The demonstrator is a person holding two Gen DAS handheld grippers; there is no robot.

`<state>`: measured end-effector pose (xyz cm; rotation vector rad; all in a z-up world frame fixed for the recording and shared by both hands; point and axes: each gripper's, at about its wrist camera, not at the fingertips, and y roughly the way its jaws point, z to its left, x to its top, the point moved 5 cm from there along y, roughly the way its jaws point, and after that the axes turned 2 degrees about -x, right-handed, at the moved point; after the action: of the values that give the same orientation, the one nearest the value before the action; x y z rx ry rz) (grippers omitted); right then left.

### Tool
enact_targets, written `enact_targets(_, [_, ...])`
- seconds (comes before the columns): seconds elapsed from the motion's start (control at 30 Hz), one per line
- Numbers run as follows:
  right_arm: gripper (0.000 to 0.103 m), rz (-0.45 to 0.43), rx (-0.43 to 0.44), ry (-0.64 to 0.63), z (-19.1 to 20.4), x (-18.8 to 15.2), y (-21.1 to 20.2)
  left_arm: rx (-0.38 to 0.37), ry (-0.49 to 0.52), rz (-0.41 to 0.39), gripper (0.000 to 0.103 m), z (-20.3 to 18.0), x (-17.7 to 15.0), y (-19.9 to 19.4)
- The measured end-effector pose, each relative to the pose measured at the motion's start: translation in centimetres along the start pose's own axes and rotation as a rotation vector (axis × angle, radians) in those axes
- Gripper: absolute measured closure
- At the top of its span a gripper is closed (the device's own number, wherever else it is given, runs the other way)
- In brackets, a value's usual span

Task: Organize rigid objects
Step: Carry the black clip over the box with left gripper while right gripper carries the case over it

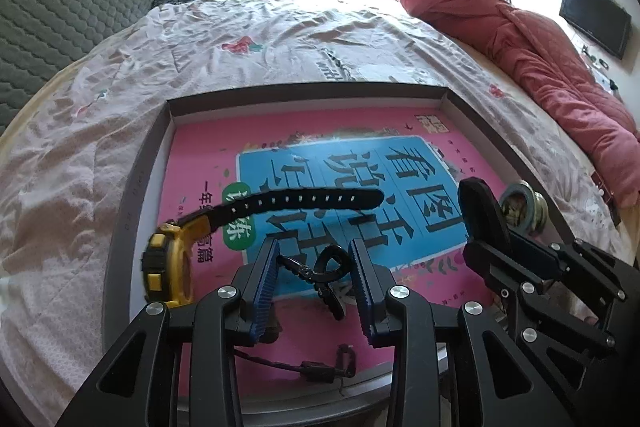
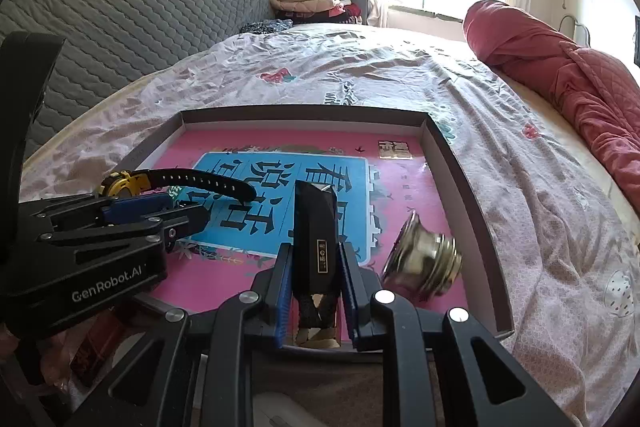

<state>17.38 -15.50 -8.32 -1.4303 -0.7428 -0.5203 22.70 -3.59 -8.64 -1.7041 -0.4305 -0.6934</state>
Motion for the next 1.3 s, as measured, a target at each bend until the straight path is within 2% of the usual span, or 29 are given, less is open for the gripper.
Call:
enact_targets(0.23, [0.080,0.049,0.015,-0.022,0.1,0.2,0.4,0.009,0.019,0.008,0.066,-0.4,-0.2,0.0])
enact_targets(0.87, [0.081,0.147,-0.018,-0.023,0.1,0.4,1.2,0.032,0.042,0.016,0.066,-0.7,-0.4,0.0])
enact_targets(1.3, [0.081,0.182,-0.044,-0.038,0.0,0.5,1.3,0.030,0.045,0.028,0.066,-0.7,-0.4,0.0])
